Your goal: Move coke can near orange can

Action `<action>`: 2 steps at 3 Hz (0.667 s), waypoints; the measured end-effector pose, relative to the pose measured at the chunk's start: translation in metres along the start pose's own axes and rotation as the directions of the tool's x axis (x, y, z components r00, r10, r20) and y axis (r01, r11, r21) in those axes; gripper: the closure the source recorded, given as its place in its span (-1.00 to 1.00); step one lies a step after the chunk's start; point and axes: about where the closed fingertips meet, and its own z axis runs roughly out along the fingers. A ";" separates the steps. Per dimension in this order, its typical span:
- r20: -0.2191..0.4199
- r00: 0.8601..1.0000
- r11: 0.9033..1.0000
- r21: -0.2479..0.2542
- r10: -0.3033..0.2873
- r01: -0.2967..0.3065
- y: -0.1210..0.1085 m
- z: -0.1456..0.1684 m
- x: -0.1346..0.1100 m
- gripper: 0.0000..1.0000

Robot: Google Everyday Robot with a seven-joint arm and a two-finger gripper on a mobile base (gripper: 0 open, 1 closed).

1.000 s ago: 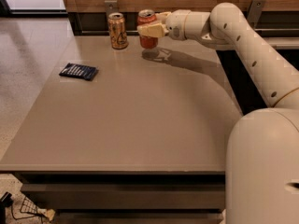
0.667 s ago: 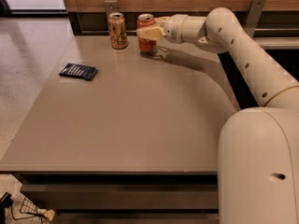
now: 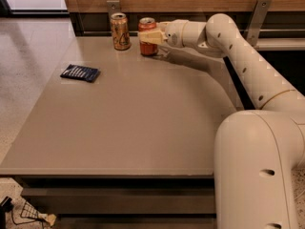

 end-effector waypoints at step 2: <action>0.000 1.000 1.000 -0.009 0.002 -0.002 0.004 0.006 0.001 -0.09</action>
Offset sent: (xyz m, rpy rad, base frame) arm 0.0000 0.0034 -0.0010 0.0007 0.0016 0.0042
